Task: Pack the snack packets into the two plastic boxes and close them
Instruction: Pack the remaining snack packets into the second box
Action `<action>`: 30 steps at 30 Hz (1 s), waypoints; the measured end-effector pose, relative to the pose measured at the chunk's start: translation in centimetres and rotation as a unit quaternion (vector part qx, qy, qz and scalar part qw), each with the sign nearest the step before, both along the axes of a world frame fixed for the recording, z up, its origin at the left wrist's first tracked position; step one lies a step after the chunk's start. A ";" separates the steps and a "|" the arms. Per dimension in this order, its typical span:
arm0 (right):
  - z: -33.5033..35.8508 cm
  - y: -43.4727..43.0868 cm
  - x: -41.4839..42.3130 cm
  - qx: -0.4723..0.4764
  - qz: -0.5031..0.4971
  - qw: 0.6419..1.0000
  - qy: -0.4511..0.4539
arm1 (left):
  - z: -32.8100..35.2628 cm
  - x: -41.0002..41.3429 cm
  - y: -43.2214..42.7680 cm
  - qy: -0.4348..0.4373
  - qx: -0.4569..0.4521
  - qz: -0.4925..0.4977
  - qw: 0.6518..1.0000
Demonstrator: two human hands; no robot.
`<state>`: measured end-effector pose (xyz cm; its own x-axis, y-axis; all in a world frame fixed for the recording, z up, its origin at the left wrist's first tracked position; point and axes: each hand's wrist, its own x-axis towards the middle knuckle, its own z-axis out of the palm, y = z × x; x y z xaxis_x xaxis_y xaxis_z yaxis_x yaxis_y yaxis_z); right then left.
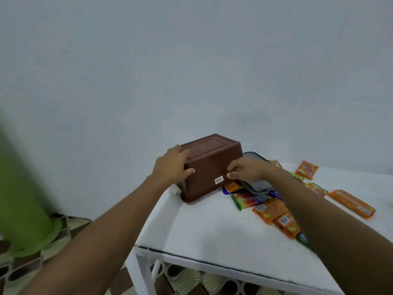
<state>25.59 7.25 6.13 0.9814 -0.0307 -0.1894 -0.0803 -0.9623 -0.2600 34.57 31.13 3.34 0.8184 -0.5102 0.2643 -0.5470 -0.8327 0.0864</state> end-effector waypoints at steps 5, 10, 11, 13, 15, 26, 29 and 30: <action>-0.7 1.1 0.8 0.011 -0.074 0.994 -0.086 | -2.3 2.2 2.7 0.093 -0.033 -0.015 0.995; -1.9 2.7 0.8 0.088 -0.202 0.956 -0.191 | -3.5 3.5 6.6 0.167 -0.144 -0.002 0.975; -2.1 3.2 1.0 0.105 -0.218 0.947 -0.211 | -3.4 3.6 7.0 0.182 -0.151 0.000 0.972; -2.1 4.4 1.6 0.138 -0.234 0.935 -0.227 | -3.1 3.8 7.7 0.215 -0.164 0.012 0.963; -1.8 5.7 2.3 0.203 -0.253 0.926 -0.192 | -2.8 4.0 8.2 0.248 -0.195 0.017 0.949; 0.3 9.3 3.6 0.254 -0.288 0.881 -0.275 | 1.0 3.2 9.0 0.279 -0.496 0.062 0.820; 1.2 9.5 2.4 0.350 -0.298 0.830 -0.315 | 1.8 2.8 8.9 0.312 -0.588 0.021 0.746; 1.3 9.3 1.9 0.372 -0.310 0.816 -0.316 | 2.1 2.4 8.9 0.329 -0.604 0.010 0.726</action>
<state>27.46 16.57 7.45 0.7297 -0.6660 0.1552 -0.1153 -0.3436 -0.9320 36.95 40.01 5.46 0.9742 -0.2183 0.0569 -0.0447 0.0603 0.9972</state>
